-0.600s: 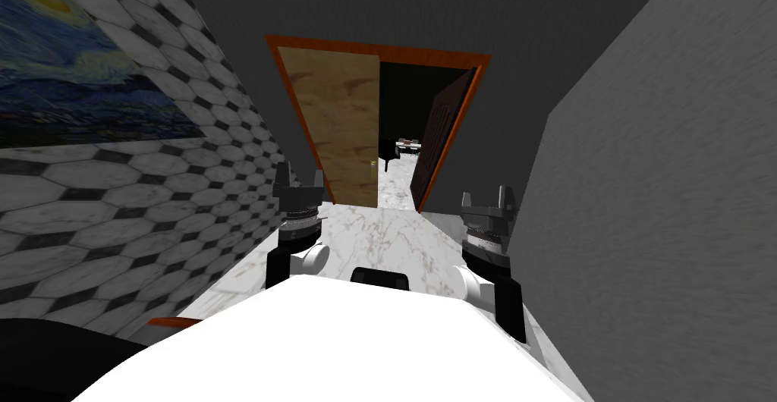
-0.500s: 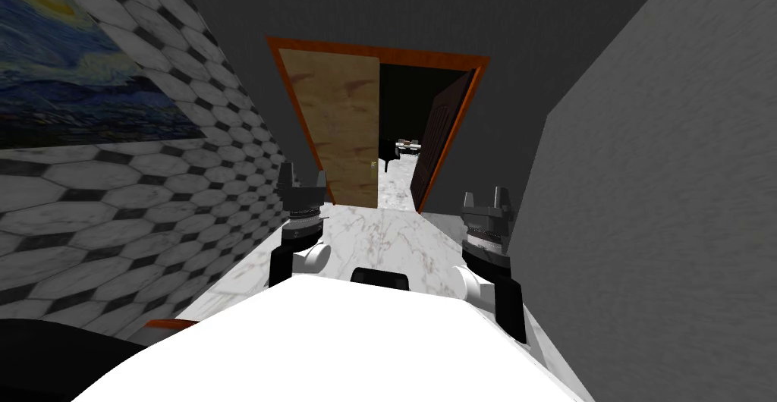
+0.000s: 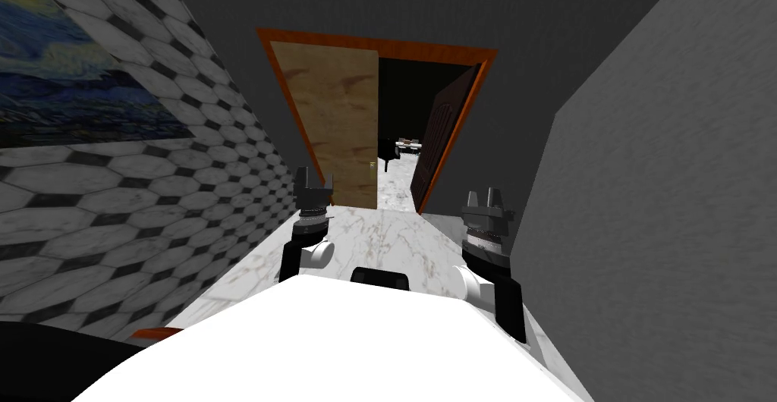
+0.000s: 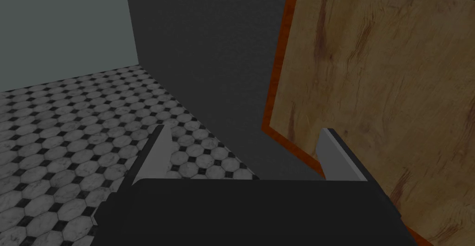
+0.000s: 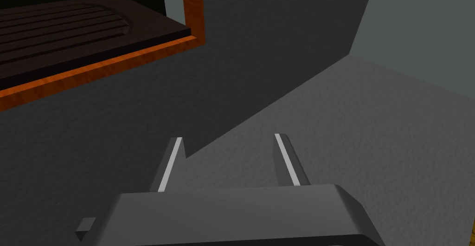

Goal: Push the door open

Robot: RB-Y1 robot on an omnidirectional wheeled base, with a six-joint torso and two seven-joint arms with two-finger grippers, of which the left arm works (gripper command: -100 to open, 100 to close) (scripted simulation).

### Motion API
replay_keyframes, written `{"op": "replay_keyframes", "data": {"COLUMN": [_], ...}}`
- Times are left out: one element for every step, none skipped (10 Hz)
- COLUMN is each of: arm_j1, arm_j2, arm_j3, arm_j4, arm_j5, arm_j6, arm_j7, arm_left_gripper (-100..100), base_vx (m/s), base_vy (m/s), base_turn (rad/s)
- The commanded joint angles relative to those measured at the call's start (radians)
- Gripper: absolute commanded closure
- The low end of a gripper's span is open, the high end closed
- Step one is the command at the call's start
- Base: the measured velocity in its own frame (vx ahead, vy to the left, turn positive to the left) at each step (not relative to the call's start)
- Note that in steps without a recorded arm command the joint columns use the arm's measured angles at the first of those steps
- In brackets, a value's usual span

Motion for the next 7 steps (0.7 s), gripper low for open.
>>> {"op": "replay_keyframes", "data": {"arm_j1": [-0.024, -0.036, -0.052, -0.068, -0.084, -0.100, -0.119], "arm_j2": [0.009, 0.013, 0.018, 0.022, 0.026, 0.031, 0.035], "arm_j3": [0.008, 0.009, 0.011, 0.013, 0.015, 0.017, 0.019], "arm_j4": [0.038, 0.061, 0.090, 0.118, 0.147, 0.176, 0.209], "arm_j5": [0.006, 0.008, 0.011, 0.013, 0.015, 0.018, 0.021], "arm_j6": [0.006, 0.008, 0.011, 0.014, 0.017, 0.020, 0.024], "arm_j7": [0.001, 0.000, -0.001, -0.002, -0.004, -0.005, -0.007], "arm_left_gripper": [-100, -100, -100, -100, -100, -100, -100], "base_vx": [0.083, 0.081, 0.087, 0.085, 0.089, 0.098, 0.105], "base_vy": [0.016, 0.015, 0.006, 0.006, -0.001, 0.004, 0.003], "base_turn": [-0.002, -0.005, -0.004, -0.001, -0.002, -0.003, -0.005]}}
